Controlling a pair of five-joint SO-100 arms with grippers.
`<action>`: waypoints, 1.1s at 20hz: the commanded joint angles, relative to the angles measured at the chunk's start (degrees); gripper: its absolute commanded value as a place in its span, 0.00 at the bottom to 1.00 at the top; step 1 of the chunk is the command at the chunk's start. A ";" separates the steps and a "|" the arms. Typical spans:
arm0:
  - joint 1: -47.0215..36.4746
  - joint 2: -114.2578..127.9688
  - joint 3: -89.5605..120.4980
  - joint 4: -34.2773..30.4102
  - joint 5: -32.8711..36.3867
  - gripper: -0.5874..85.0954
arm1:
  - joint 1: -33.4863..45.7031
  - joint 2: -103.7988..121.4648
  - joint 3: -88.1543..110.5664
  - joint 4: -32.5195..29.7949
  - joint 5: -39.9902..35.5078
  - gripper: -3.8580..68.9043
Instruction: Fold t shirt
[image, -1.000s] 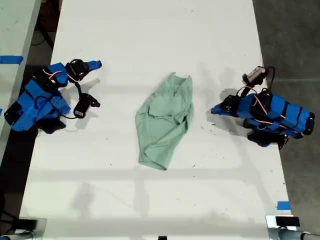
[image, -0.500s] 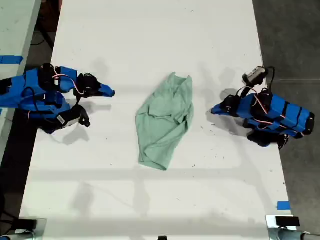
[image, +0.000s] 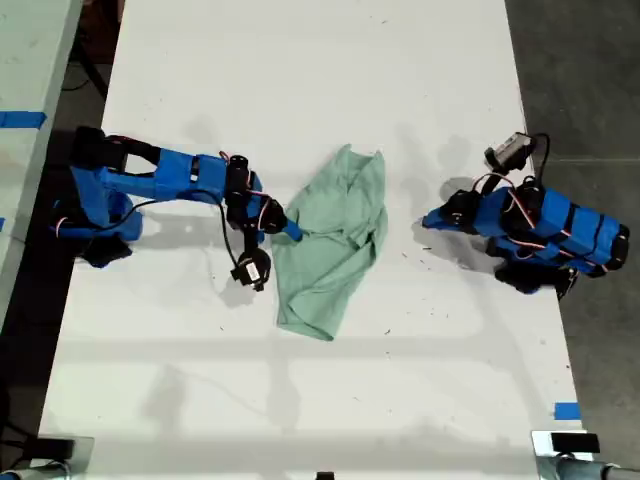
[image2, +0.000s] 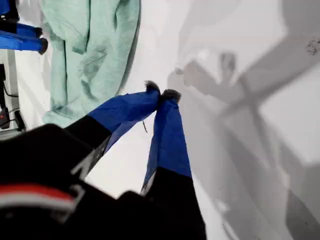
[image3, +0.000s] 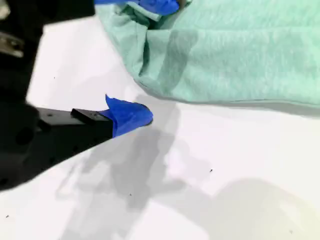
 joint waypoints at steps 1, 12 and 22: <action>1.05 -1.23 -4.75 0.00 -1.58 0.35 | -0.35 0.79 3.25 0.44 0.53 0.08; 0.62 -9.58 -16.61 7.12 1.76 0.00 | -0.35 0.79 3.25 0.53 0.62 0.08; 1.76 -1.93 -36.56 6.94 14.85 0.01 | -0.35 0.79 3.25 0.53 0.53 0.08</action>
